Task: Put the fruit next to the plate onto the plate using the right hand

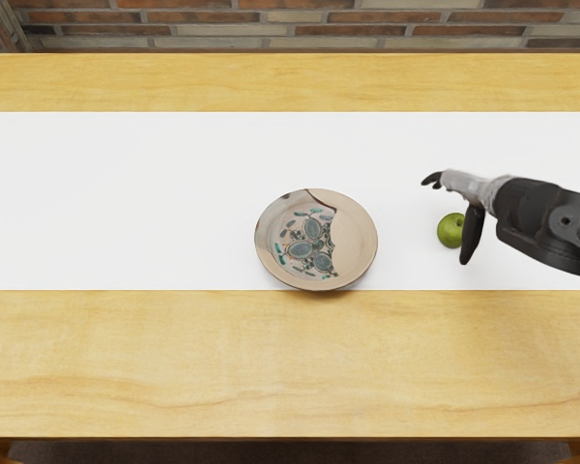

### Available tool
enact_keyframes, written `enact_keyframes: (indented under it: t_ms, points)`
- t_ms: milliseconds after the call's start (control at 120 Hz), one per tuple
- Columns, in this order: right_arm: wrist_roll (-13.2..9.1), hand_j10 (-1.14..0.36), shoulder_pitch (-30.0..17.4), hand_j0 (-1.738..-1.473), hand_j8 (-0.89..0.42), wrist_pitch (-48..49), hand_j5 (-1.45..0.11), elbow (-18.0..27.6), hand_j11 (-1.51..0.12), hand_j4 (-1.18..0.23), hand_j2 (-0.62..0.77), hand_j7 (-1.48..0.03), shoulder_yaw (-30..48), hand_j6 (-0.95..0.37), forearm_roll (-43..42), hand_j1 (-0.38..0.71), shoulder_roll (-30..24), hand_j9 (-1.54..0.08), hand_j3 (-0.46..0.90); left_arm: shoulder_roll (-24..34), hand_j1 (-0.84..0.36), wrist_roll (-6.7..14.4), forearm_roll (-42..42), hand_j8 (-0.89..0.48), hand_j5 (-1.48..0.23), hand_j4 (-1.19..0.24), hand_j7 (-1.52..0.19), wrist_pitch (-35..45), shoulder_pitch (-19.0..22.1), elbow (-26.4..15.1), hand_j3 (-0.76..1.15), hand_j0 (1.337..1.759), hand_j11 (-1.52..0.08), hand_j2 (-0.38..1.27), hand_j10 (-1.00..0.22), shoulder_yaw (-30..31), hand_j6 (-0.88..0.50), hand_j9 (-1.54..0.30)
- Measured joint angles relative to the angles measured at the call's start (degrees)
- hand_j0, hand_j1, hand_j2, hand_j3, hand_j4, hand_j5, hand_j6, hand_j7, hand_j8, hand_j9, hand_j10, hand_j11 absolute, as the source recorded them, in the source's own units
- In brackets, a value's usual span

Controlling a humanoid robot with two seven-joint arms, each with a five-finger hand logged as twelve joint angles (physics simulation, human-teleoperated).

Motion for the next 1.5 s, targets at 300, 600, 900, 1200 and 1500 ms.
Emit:
enact_keyframes:
  t_ms: [300, 600, 900, 1200, 1500]
  points:
    - [0.00, -0.18, -0.05, -1.658, -0.18, -0.47, -0.23, 3.96, -0.23, -0.18, -0.03, -0.23, -1.71, -0.19, -1.93, -0.14, -2.37, -0.23, 0.00, 0.00, 0.35, 0.00, 0.00, 0.00, 0.00, 0.00, 0.00, 0.00, 0.01, 0.00, 0.00, 1.658, 0.00, 0.00, 0.00, 0.00, 0.00, 0.00]
    - [0.00, -0.22, -2.46, -1.658, -0.22, -5.06, -0.28, 2.37, -0.28, -0.22, -0.04, -0.28, -2.70, -0.22, -6.10, -0.10, -0.59, -0.28, 0.00, 0.00, 0.35, 0.00, 0.00, 0.00, 0.00, 0.00, 0.00, 0.00, 0.01, 0.00, 0.00, 1.658, 0.00, 0.00, 0.00, 0.00, 0.00, 0.00]
    - [0.00, -0.27, -3.63, -1.658, -0.27, -5.44, -0.34, 0.56, -0.34, -0.27, -0.05, -0.34, -2.73, -0.27, -6.95, -0.04, 0.26, -0.34, 0.00, 0.00, 0.35, 0.01, 0.00, 0.00, 0.00, 0.00, 0.00, 0.00, 0.01, 0.00, 0.00, 1.658, 0.00, 0.00, 0.00, 0.00, 0.00, 0.00]
    - [0.00, -0.30, -3.15, -1.658, -0.30, -5.36, -0.38, -0.81, -0.38, -0.30, -0.05, -0.38, -3.69, -0.30, -8.72, 0.00, 1.87, -0.38, 0.00, 0.00, 0.35, -0.01, 0.00, 0.00, 0.00, 0.00, 0.00, 0.00, 0.00, 0.00, 0.00, 1.658, 0.00, 0.00, 0.00, 0.00, 0.00, 0.00]
    - [0.00, -0.38, -3.45, -1.658, -0.38, -5.36, -0.49, -1.13, -0.49, -0.38, -0.07, -0.49, -3.91, -0.38, -10.21, 0.10, 2.19, -0.49, 0.00, 0.00, 0.35, 0.02, 0.00, 0.00, 0.00, 0.00, 0.00, 0.00, 0.01, 0.00, 0.00, 1.658, 0.00, 0.00, 0.00, 0.00, 0.00, 0.00]
